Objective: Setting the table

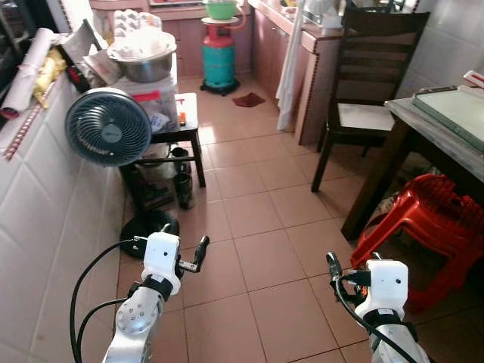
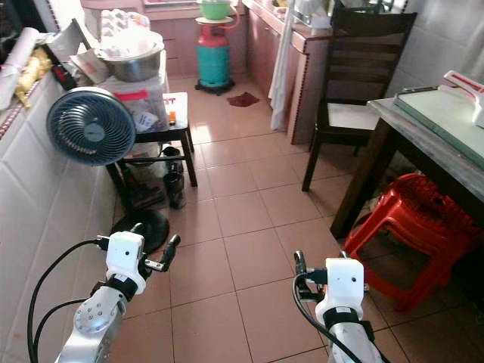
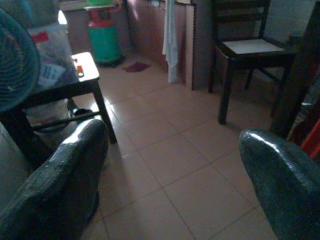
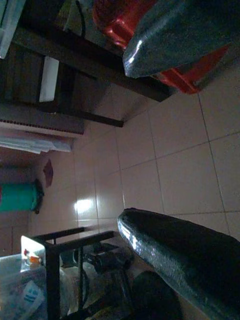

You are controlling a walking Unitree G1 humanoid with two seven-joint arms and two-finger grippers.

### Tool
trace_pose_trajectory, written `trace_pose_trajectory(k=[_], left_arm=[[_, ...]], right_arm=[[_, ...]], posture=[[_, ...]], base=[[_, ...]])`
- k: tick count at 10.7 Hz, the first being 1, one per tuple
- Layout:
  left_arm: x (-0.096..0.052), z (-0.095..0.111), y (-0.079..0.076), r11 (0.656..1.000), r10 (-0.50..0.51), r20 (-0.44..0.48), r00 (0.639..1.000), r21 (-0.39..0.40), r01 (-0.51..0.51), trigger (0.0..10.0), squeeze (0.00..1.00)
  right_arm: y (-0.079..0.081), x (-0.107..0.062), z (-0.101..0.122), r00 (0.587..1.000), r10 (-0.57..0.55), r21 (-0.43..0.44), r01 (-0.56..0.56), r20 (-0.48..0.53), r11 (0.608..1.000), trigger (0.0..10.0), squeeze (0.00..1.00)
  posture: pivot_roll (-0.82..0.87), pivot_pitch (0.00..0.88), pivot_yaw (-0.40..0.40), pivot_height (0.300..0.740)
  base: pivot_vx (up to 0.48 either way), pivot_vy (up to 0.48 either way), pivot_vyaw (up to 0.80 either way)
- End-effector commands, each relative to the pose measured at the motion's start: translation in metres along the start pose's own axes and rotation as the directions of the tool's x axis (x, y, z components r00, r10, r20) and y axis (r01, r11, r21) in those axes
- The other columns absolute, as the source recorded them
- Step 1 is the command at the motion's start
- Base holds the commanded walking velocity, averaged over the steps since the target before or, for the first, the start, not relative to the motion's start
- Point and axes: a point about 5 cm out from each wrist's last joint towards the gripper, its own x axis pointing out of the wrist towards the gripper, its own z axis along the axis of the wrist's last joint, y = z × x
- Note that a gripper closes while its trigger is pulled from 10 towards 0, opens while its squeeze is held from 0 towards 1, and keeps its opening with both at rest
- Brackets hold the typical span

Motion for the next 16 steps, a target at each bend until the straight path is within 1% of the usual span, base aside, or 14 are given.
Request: trace_pose_trajectory(k=[1, 2, 4, 6, 9, 10, 15, 16], left_arm=[[0.0021, -0.0008, -0.0012, 1.000, -0.013, -0.011, 1.000, -0.004, 0.013, 10.0, 0.00], [0.0023, -0.0022, -0.0004, 1.000, -0.003, -0.019, 1.000, -0.020, 0.003, 10.0, 0.00], [0.0019, -0.0026, -0.0012, 1.000, -0.004, -0.019, 1.000, -0.016, 0.004, 10.0, 0.00], [0.0023, -0.0032, -0.0016, 1.000, -0.007, -0.023, 1.000, -0.020, 0.006, 10.0, 0.00], [0.0038, -0.0037, -0.0024, 0.999, -0.019, -0.033, 0.999, -0.030, 0.018, 10.0, 0.00], [0.0035, -0.0037, -0.0025, 0.999, -0.020, -0.035, 0.999, -0.028, 0.019, 10.0, 0.00], [0.0043, -0.0040, -0.0031, 0.999, -0.023, -0.037, 0.999, -0.036, 0.021, 10.0, 0.00], [0.0044, -0.0039, -0.0050, 0.998, -0.046, -0.034, 0.998, -0.049, 0.044, 10.0, 0.00]], right_arm=[[-0.0020, -0.0005, 0.0007, 1.000, 0.006, -0.007, -0.006, -0.003, 1.000, 10.0, 0.00], [-0.0034, -0.0005, 0.0011, 1.000, 0.002, -0.009, -0.002, -0.003, 1.000, 10.0, 0.00], [-0.0007, -0.0025, 0.0004, 1.000, 0.005, -0.003, -0.005, -0.006, 1.000, 10.0, 0.00], [-0.0014, -0.0028, 0.0004, 1.000, 0.003, -0.003, -0.003, -0.006, 1.000, 10.0, 0.00], [-0.0009, -0.0025, 0.0014, 1.000, -0.003, 0.009, 0.003, 0.002, 1.000, 10.0, 0.00], [-0.0010, -0.0029, -0.0010, 1.000, -0.006, 0.016, 0.007, -0.016, 1.000, 10.0, 0.00], [-0.0026, -0.0026, -0.0004, 1.000, -0.009, 0.010, 0.009, -0.015, 1.000, 10.0, 0.00], [-0.0023, -0.0023, -0.0001, 1.000, -0.008, 0.009, 0.008, -0.015, 1.000, 10.0, 0.00]], posture=[[-0.01, 0.000, 0.031, 0.740], [-0.01, 0.000, 0.032, 0.740], [-0.02, 0.000, 0.033, 0.740], [-0.02, 0.000, 0.035, 0.740], [-0.02, 0.000, 0.040, 0.740], [-0.02, 0.000, 0.040, 0.740], [-0.03, 0.000, 0.038, 0.740], [-0.03, 0.000, 0.038, 0.740]], base=[[0.000, 0.000, -0.80], [0.000, 0.000, -0.80], [0.000, 0.000, -0.80], [0.000, 0.000, 0.00], [0.000, 0.000, -0.69], [0.000, 0.000, -0.80], [0.000, 0.000, -0.80], [0.000, 0.000, -0.80]])
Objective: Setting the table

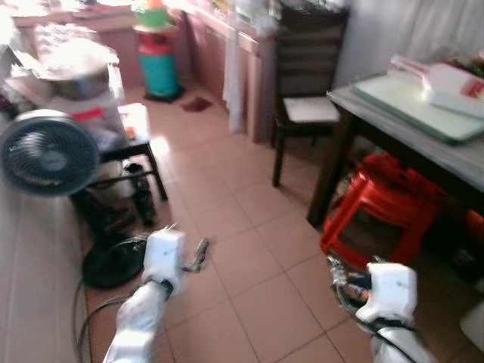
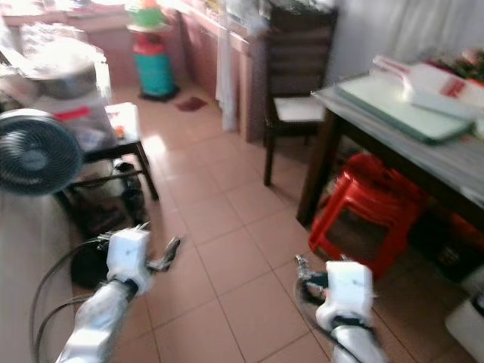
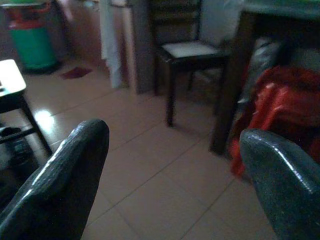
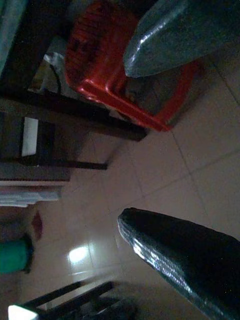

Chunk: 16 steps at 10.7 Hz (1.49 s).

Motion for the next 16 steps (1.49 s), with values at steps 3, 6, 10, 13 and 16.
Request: trace_pose_trajectory(k=[3, 6, 10, 13, 16], left_arm=[[-0.0077, -0.0052, 0.0119, 1.000, 0.022, -0.029, 0.999, 0.004, -0.022, 10.0, 0.00], [-0.0071, -0.0055, 0.0111, 1.000, 0.013, -0.032, 0.999, -0.002, -0.013, 10.0, 0.00], [-0.0064, -0.0056, 0.0109, 1.000, 0.010, -0.036, 0.999, 0.001, -0.010, 10.0, 0.00], [-0.0058, -0.0058, 0.0115, 1.000, 0.007, -0.039, 0.999, 0.005, -0.007, 10.0, 0.00], [-0.0070, -0.0063, 0.0114, 1.000, -0.002, -0.038, 0.999, 0.003, 0.002, 10.0, 0.00]], right_arm=[[0.0084, 0.0015, 0.0048, 1.000, 0.017, 0.023, -0.018, 0.019, 1.000, 10.0, 0.00], [0.0085, 0.0014, 0.0047, 1.000, 0.017, 0.022, -0.018, 0.017, 1.000, 10.0, 0.00], [0.0093, 0.0015, 0.0052, 0.999, 0.026, 0.030, -0.027, 0.020, 0.999, 10.0, 0.00], [0.0100, 0.0020, 0.0036, 1.000, 0.024, 0.031, -0.024, 0.009, 0.999, 10.0, 0.00], [0.0108, 0.0012, 0.0027, 1.000, 0.028, 0.028, -0.028, 0.007, 0.999, 10.0, 0.00]], posture=[[-0.03, 0.000, 0.038, 0.740], [-0.03, 0.000, 0.038, 0.740], [-0.03, 0.000, 0.039, 0.740], [-0.03, 0.000, 0.041, 0.740], [-0.03, 0.000, 0.041, 0.740]], base=[[0.000, 0.000, -0.80], [0.000, 0.000, -0.80], [0.000, 0.000, 0.00], [0.000, 0.000, -0.80], [0.101, 0.000, -0.80]])
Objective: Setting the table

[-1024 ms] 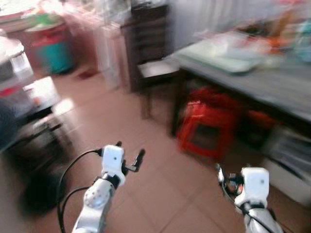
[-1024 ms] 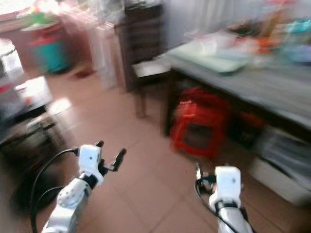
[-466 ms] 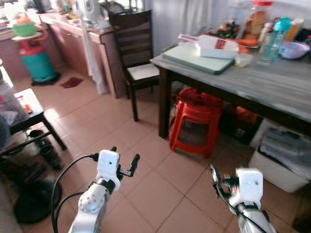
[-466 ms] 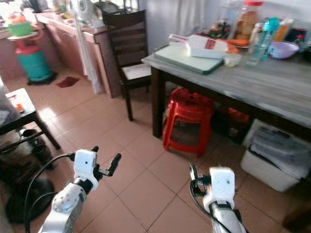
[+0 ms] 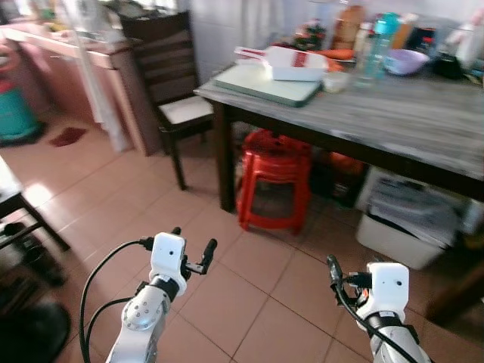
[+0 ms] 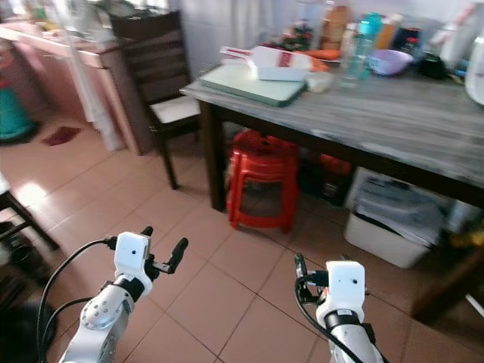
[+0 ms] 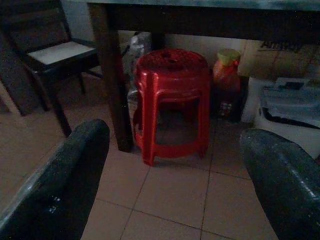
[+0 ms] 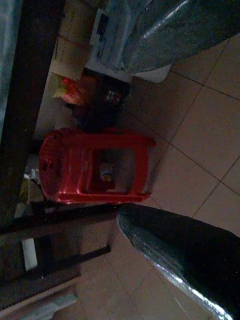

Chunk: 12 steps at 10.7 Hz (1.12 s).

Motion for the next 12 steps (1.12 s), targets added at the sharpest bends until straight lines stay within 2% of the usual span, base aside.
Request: trace_pose_trajectory(k=[1, 2, 4, 5, 7, 8, 9, 10, 12], left_arm=[[0.0005, 0.0016, 0.0025, 1.000, -0.007, 0.003, 1.000, 0.005, 0.007, 10.0, 0.00], [0.0006, 0.0017, 0.0022, 1.000, -0.009, 0.004, 1.000, 0.005, 0.009, 10.0, 0.00], [0.0010, 0.0019, 0.0017, 1.000, -0.013, 0.006, 1.000, 0.003, 0.013, 10.0, 0.00], [0.0008, 0.0016, 0.0015, 1.000, -0.013, 0.006, 1.000, 0.002, 0.013, 10.0, 0.00], [0.0008, 0.0015, 0.0011, 1.000, -0.015, 0.005, 1.000, 0.002, 0.015, 10.0, 0.00], [0.0011, 0.0007, 0.0014, 1.000, -0.010, -0.001, 1.000, 0.004, 0.010, 10.0, 0.00], [0.0011, 0.0001, 0.0016, 1.000, -0.005, -0.007, 1.000, 0.008, 0.005, 10.0, 0.00], [0.0006, -0.0013, 0.0015, 1.000, -0.008, -0.021, 1.000, 0.020, 0.008, 10.0, 0.00], [0.0009, -0.0011, 0.0032, 0.999, 0.008, -0.030, 1.000, 0.033, -0.007, 10.0, 0.00]], right_arm=[[0.0000, 0.0006, 0.0010, 1.000, -0.003, -0.002, 0.003, 0.002, 1.000, 10.0, 0.00], [0.0000, 0.0007, 0.0012, 1.000, -0.003, -0.002, 0.003, 0.002, 1.000, 10.0, 0.00], [0.0004, 0.0006, 0.0035, 1.000, 0.004, 0.012, -0.004, 0.018, 1.000, 10.0, 0.00], [0.0010, 0.0001, 0.0028, 1.000, 0.003, 0.055, -0.004, 0.014, 0.999, 10.0, 0.00], [-0.0025, -0.0003, 0.0015, 0.999, -0.032, -0.005, 0.032, -0.008, 0.999, 10.0, 0.00], [-0.0017, 0.0004, 0.0014, 1.000, -0.024, -0.077, 0.024, -0.001, 0.997, 10.0, 0.00], [0.0000, 0.0000, -0.0001, 1.000, -0.001, -0.038, 0.001, -0.010, 0.999, 10.0, 0.00], [-0.0047, 0.0001, -0.0039, 0.999, -0.034, -0.035, 0.032, -0.042, 0.999, 10.0, 0.00], [-0.0029, -0.0024, -0.0018, 1.000, -0.017, 0.015, 0.018, -0.026, 1.000, 10.0, 0.00]], posture=[[-0.03, 0.000, 0.040, 0.740], [-0.03, 0.000, 0.041, 0.740], [-0.03, 0.000, 0.041, 0.740], [-0.03, 0.000, 0.042, 0.740], [-0.03, 0.000, 0.042, 0.740], [-0.03, 0.000, 0.042, 0.740], [-0.03, 0.000, 0.042, 0.740], [-0.03, 0.000, 0.044, 0.740], [-0.03, 0.000, 0.045, 0.740]], base=[[0.315, 0.000, -0.80], [0.319, 0.000, -0.80], [0.351, 0.000, 0.00], [0.349, 0.000, 0.00], [0.349, 0.000, 0.00], [0.289, 0.000, 0.00], [0.000, 0.000, 0.00], [0.000, 0.000, 0.00], [0.000, 0.000, 0.00]])
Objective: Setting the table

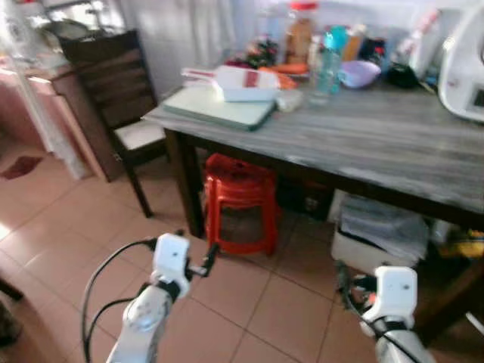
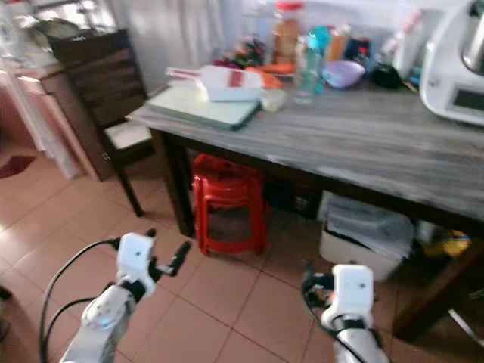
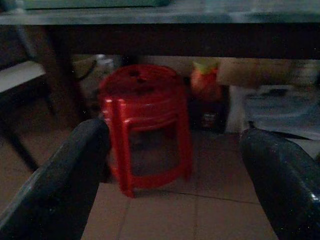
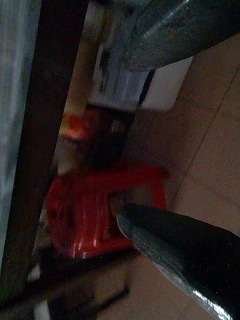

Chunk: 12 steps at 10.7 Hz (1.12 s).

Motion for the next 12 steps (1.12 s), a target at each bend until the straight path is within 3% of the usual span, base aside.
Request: trace_pose_trajectory(k=[1, 6, 10, 12], left_arm=[[0.0022, 0.0024, 0.0014, 1.000, 0.006, -0.006, 1.000, 0.017, -0.006, 10.0, 0.00], [0.0025, 0.0016, -0.0016, 1.000, 0.000, -0.009, 1.000, 0.021, 0.000, 10.0, 0.00], [0.0034, -0.0002, -0.0030, 1.000, 0.007, -0.024, 1.000, 0.023, -0.007, 10.0, 0.00], [0.0049, -0.0009, -0.0040, 0.999, 0.002, -0.032, 0.999, 0.039, 0.000, 10.0, 0.00]], right_arm=[[0.0023, 0.0001, 0.0037, 1.000, 0.015, 0.015, -0.015, 0.010, 1.000, 10.0, 0.00], [-0.0003, 0.0019, 0.0017, 1.000, 0.003, 0.004, -0.003, -0.012, 1.000, 10.0, 0.00], [0.0009, 0.0010, 0.0036, 1.000, 0.010, 0.014, -0.010, 0.007, 1.000, 10.0, 0.00], [-0.0021, 0.0014, 0.0028, 1.000, -0.018, 0.073, 0.018, -0.001, 0.997, 10.0, 0.00]], posture=[[-0.03, 0.000, 0.045, 0.740], [-0.03, 0.000, 0.042, 0.740], [-0.04, 0.000, 0.044, 0.740], [-0.03, 0.000, 0.044, 0.740]], base=[[0.000, 0.000, 0.00], [0.000, 0.000, -0.71], [0.000, 0.000, 0.00], [0.000, 0.000, 0.00]])
